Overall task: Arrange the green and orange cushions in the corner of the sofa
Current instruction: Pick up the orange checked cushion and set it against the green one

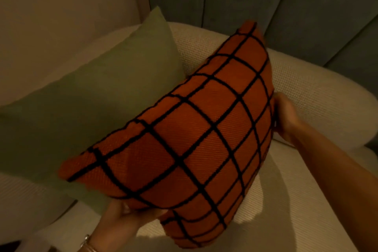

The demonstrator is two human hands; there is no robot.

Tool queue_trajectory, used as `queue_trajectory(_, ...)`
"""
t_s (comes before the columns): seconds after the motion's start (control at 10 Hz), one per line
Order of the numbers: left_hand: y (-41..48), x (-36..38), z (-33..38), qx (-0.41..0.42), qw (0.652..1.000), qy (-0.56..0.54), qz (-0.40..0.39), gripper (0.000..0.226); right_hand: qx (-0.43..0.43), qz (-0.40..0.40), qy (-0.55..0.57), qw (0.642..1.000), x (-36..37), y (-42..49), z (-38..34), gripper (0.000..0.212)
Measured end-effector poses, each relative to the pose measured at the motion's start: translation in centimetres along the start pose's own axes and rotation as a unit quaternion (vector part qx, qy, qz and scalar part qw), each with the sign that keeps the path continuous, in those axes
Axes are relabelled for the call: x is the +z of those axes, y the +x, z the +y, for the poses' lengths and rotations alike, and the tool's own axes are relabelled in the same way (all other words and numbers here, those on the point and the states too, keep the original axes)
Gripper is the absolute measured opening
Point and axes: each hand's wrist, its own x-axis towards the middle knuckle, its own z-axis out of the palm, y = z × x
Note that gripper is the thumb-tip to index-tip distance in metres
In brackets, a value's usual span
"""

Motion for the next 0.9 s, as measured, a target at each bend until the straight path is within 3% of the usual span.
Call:
queue_trajectory(0.1,0.3,-0.3,-1.4,0.012,0.998,-0.025,0.053,0.014,-0.031,-0.056,-0.055,0.996,1.5,-0.1,0.0,0.04)
queue_trajectory(0.3,1.2,-0.5,-2.4,0.026,0.995,-0.07,0.065,0.049,-0.05,-0.063,-0.032,0.996,1.0,-0.6,1.0,0.029)
queue_trajectory(0.5,2.1,-0.6,-4.0,0.06,0.993,-0.045,0.095,0.046,-0.057,-0.082,-0.047,0.994,1.8,-1.4,0.5,0.041)
queue_trajectory(0.8,1.9,-1.0,-3.6,0.019,0.994,-0.064,0.081,0.057,0.001,0.007,-0.075,0.997,1.0,-2.2,2.3,0.034)
queue_trajectory(0.9,1.2,-1.2,-3.4,-0.05,0.991,-0.108,0.054,0.054,0.016,0.027,-0.073,0.997,0.8,-3.9,3.2,0.028)
